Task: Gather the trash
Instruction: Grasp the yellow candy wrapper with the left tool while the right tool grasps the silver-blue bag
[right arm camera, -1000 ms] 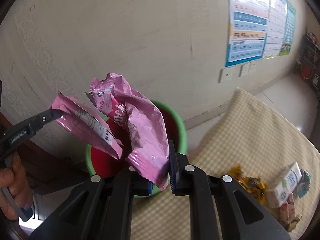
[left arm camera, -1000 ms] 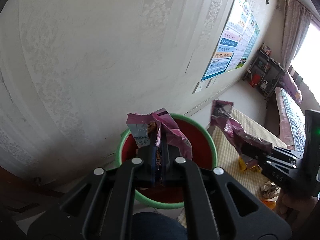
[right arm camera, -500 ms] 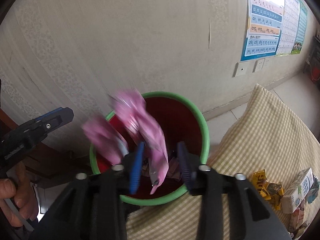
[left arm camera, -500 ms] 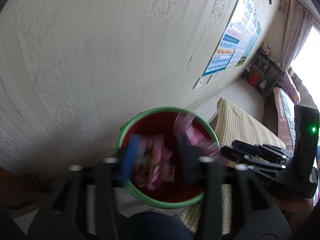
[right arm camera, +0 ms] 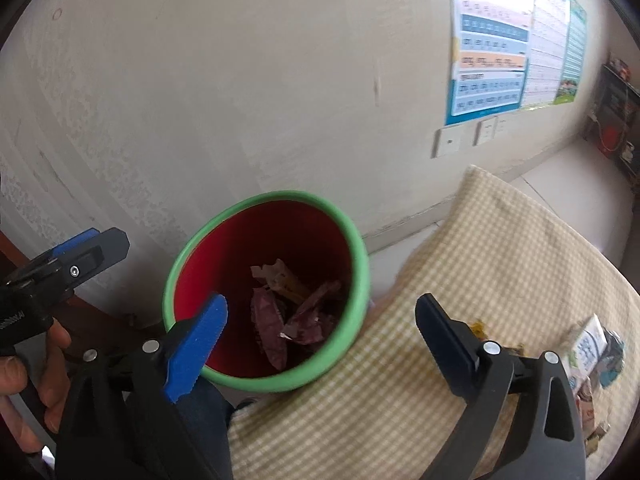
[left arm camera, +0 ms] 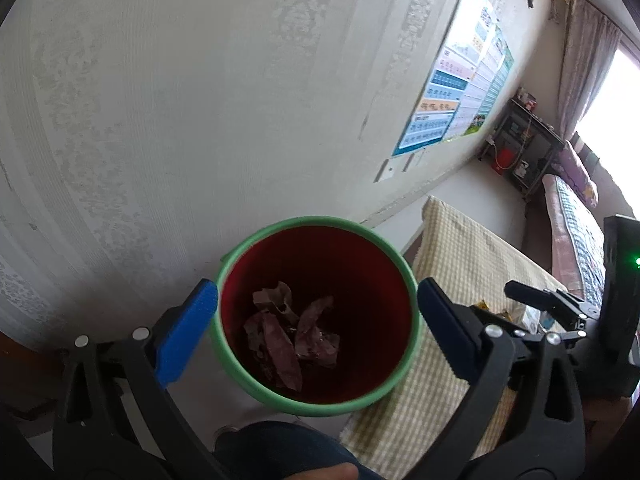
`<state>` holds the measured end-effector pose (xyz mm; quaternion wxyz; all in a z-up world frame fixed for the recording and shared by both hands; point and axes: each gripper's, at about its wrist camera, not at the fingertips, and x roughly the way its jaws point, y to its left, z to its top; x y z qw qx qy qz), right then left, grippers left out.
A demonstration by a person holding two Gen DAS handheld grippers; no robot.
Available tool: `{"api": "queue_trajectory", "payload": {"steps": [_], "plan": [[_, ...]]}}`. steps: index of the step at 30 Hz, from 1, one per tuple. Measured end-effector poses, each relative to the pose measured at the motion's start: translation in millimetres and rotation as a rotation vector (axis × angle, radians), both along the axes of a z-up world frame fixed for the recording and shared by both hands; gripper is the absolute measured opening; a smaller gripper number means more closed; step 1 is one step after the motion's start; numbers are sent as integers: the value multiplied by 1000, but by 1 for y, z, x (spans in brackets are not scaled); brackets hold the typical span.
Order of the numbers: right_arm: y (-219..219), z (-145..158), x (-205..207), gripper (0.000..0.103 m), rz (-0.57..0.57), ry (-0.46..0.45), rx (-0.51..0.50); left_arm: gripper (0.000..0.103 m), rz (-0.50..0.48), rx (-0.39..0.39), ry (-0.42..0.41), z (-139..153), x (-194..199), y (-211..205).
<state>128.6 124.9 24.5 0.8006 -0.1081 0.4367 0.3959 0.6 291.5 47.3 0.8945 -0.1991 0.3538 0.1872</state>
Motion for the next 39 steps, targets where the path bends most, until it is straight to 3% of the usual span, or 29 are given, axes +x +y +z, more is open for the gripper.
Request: {"api": "queue_trajectory", "payload": {"steps": [18,30,39], "plan": [[-145,18,28,95,-238,-31,17,98,-240,-11,13,0,52,-115],[-255,4,55,95,-424,-21,-19,98,-366,-53,38,-14,96,-181],[-302,-14,80,95,-518,12,-40,98,-425,-77,87,-36,125,-208]]}}
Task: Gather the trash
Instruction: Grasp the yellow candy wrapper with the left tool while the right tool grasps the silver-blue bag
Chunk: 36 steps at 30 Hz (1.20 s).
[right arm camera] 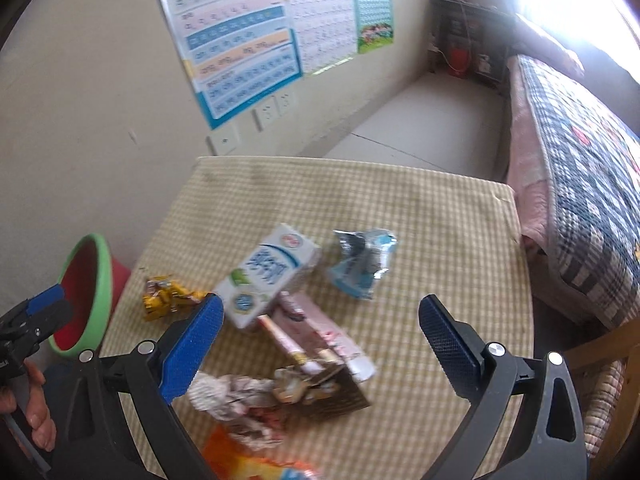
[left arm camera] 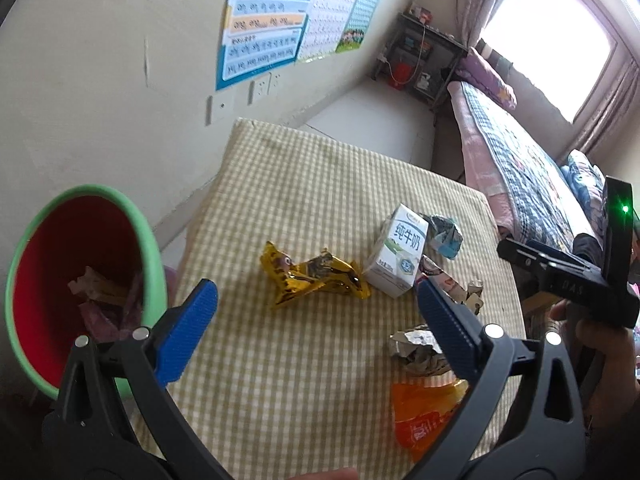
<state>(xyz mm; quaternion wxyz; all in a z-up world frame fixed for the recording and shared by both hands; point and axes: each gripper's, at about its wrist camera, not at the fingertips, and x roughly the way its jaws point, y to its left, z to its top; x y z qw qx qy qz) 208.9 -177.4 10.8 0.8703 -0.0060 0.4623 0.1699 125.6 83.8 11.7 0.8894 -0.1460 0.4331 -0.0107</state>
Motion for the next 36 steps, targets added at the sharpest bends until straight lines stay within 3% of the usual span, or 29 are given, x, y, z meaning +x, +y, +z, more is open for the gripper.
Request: {"api": "queue_trajectory", "payload": {"steps": [11,17,24,28,32,33,36], "plan": [[-15,-40,44,86,-21,90,-5,97,-16,0,86,-39,29,-6],[-13,-59,63,84,-24,131,-5,91,-40,4,140,-64,46,-9],[-8,-78,82,77,-22,169,-7,74,-21,12,183,-87,60,-5],[-6,-85,90,72,-21,186,3,70,18,-21,175,-88,60,7],[-3,-92,95,66,-15,198,6,51,30,-40,196,-94,58,13],[-4,-94,95,62,-15,202,7,42,24,-44,209,-97,58,14],[-3,-99,96,42,-13,214,0,39,14,-46,213,-100,56,13]]}}
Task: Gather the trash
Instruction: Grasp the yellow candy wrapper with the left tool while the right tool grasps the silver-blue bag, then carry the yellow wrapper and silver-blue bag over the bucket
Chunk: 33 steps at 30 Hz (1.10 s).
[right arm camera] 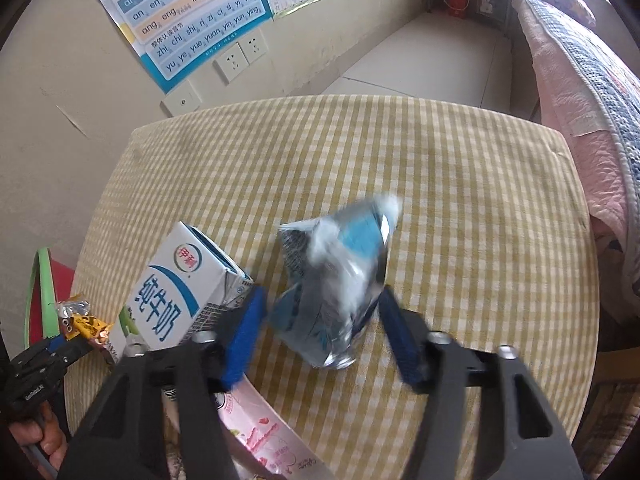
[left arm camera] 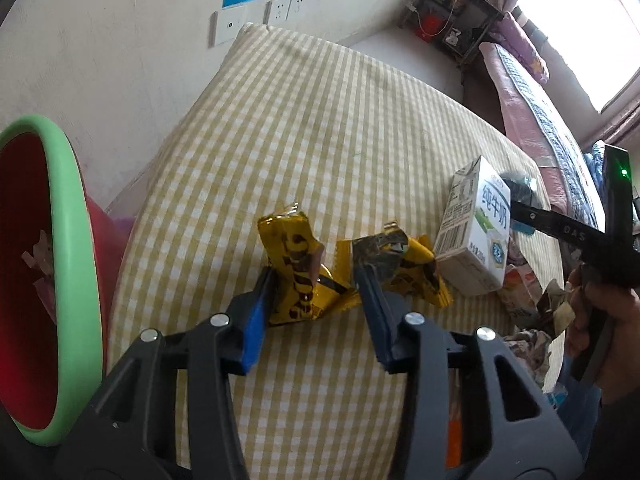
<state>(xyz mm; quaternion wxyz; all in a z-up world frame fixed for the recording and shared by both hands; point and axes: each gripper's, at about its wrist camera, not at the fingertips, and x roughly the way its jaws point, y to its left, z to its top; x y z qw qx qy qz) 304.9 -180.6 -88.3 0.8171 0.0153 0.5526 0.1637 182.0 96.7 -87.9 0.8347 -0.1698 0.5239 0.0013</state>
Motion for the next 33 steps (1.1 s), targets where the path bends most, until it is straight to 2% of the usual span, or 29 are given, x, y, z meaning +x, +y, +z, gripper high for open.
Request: {"api": "queue_trajectory", "payload": {"steps": [1,4,6,15,22,33], "plan": [[0,-1,0,35,-1,2,-4,36,0,-3,-3,1,0,0],[-2,0,0,30,-3,-3,-3,26,8,-6,-12,5,-1,1],[-5,2,0,28,-9,-12,3,12,6,-1,-14,7,-2,2],[-15,32,-10,25,-27,-75,11,12,-3,21,-48,25,-12,0],[-19,60,-37,26,-22,-128,16,12,-12,35,-93,49,-29,-4],[0,94,-77,26,15,-184,36,12,2,43,-154,79,-58,2]]}}
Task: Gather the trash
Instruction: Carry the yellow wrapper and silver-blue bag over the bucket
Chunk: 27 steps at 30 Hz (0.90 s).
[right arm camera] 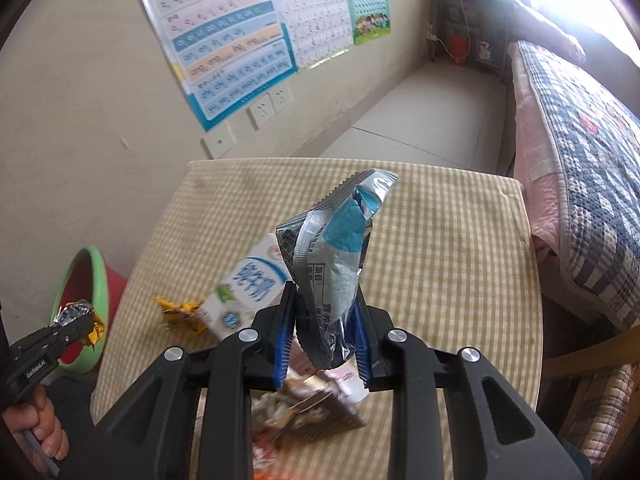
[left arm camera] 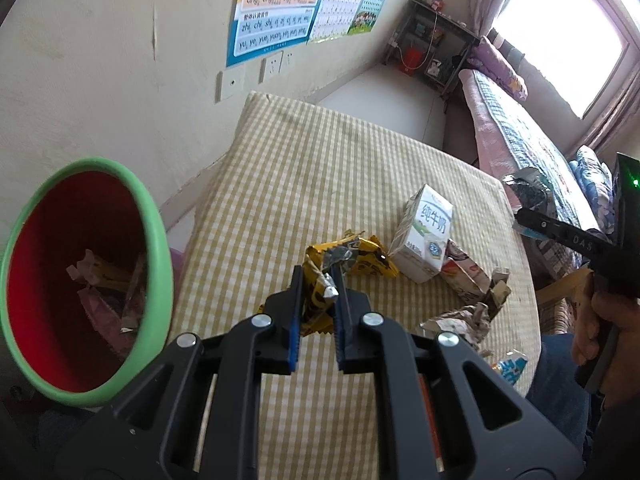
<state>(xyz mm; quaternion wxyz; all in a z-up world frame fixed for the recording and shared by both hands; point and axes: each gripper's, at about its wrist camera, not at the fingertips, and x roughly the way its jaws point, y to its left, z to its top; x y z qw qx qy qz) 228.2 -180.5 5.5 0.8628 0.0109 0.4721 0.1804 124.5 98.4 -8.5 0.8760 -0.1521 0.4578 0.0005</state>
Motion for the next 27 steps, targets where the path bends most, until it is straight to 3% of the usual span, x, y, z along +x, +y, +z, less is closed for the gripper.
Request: {"api": "queue_trajectory", "payload": {"steps": [10,27], "plan": [[38,23,-33,26,80,-45,1,12,41,10,-63,27,-30,23],[150,39,-76,26,310,-75,17,12,184,25,-106,47,-77,100]]}}
